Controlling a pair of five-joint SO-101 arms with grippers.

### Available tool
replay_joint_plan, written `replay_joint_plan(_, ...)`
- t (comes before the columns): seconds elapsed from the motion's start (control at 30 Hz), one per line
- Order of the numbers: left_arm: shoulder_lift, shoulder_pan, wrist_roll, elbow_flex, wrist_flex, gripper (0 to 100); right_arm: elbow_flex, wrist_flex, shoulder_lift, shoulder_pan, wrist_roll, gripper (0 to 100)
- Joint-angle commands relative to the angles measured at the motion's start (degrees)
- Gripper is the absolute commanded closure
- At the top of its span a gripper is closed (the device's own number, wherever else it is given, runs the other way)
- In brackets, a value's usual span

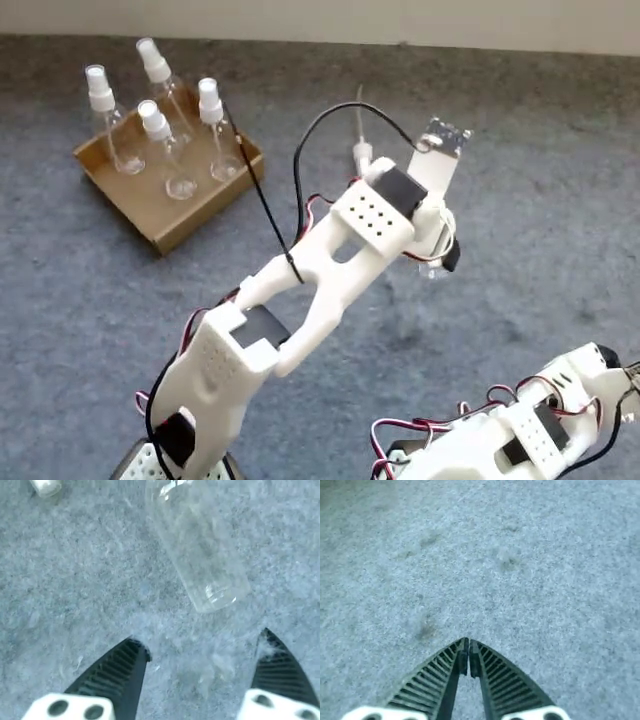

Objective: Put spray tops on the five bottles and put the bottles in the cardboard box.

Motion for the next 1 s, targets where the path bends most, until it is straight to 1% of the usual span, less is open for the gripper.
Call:
replay_joint_plan(0.0, 0.4, 0.7, 0.6, -3.0, -7.2, 71, 5.8, 0.2, -0.7, 0.6, -0.5, 99.2)
replay_joint_plan(0.13, 3.7, 0.7, 0.6, -2.9, -13.5, 71, 5.8, 0.2, -0.6, 0.8, -0.5, 99.2)
replay_joint_plan(0.3, 7.2, 0.7, 0.6, -2.9, -17.2, 71, 5.8, 0.5, -0.6, 1.0, -0.5, 99.3)
replay_joint_plan(0.37, 8.0, 0.7, 0.6, -2.9, -18.6, 71, 5.8, 2.2, -0.9, 0.9, -0.5, 99.3)
replay_joint_plan(0.6, 9.6, 0.9, 0.6, -2.7, -21.4, 71, 5.8, 3.0, -0.9, 0.5, -0.5, 99.3)
replay_joint_plan(0.77, 15.4, 0.9, 0.4, -2.9, -23.6, 71, 5.8, 3.0, -0.9, 0.7, -0.5, 99.3)
replay_joint_plan(0.87, 18.7, 1.0, 0.4, -3.0, -23.7, 71, 5.8, 3.0, -0.9, 1.0, -0.5, 99.3)
replay_joint_plan(0.97, 18.2, 0.8, 0.4, -3.0, -23.4, 71, 5.8, 3.0, -0.9, 1.0, -0.5, 99.3)
